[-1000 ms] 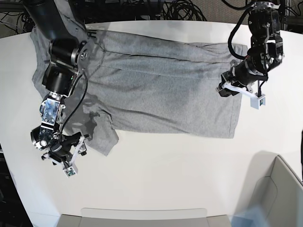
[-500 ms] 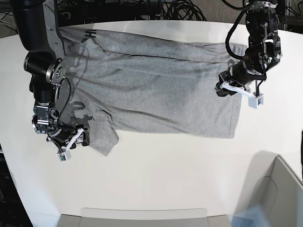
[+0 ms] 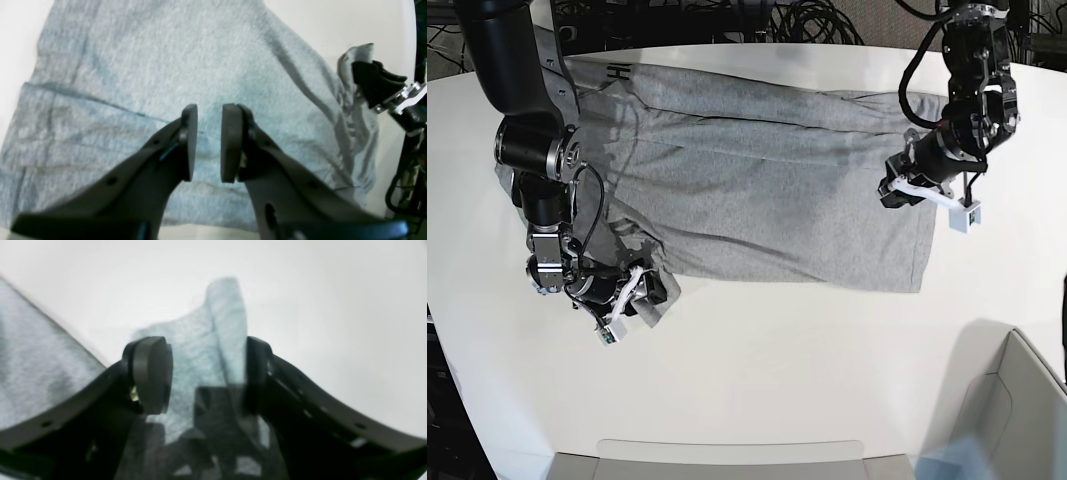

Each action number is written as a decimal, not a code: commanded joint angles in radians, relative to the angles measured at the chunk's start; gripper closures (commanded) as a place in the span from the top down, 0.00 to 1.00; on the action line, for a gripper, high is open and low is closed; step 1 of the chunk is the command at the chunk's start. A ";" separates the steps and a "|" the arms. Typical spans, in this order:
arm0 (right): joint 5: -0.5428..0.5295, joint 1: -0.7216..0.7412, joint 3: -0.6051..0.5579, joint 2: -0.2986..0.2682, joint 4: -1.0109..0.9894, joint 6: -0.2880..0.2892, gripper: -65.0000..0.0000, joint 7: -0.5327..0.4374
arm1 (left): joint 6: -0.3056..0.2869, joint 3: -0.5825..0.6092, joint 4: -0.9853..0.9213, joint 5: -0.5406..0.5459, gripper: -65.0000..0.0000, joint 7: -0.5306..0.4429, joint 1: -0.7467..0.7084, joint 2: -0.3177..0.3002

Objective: Fold the T-shirt properly
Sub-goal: 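Move both grippers to the hem corners of the shirt, then grasp the hem corners and fold them over toward the collar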

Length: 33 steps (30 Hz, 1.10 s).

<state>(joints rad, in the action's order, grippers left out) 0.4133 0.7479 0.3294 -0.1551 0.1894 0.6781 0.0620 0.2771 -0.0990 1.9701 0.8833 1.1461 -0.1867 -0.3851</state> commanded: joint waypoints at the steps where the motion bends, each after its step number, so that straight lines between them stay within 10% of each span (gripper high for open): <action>1: 0.043 0.000 -0.006 -0.010 -0.008 0.020 0.53 0.081 | 0.001 -0.006 -0.001 0.006 0.22 -0.015 0.039 -0.013; 7: 0.045 -0.003 -0.006 -0.027 -0.008 0.020 0.53 0.081 | -0.020 0.006 -0.177 0.006 0.34 -0.010 0.250 -0.064; 16: 0.045 -0.003 -0.006 -0.034 -0.008 0.020 0.53 0.081 | -0.399 0.226 -0.674 -0.079 0.39 -0.136 0.582 -0.240; 23: 0.045 -0.003 -0.006 -0.034 -0.008 0.020 0.53 0.081 | -0.654 0.374 -0.958 -0.273 0.43 -0.326 0.666 -0.217; 33: 0.045 -0.004 -0.006 -0.034 -0.008 0.020 0.53 0.081 | -0.795 0.384 -1.224 -0.280 0.43 -0.483 0.738 -0.191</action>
<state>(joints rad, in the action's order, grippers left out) 0.3977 0.7422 0.3286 -0.1799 0.1879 0.6823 0.0589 -0.5133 0.2878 0.7322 0.5919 0.6842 0.5236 -0.5655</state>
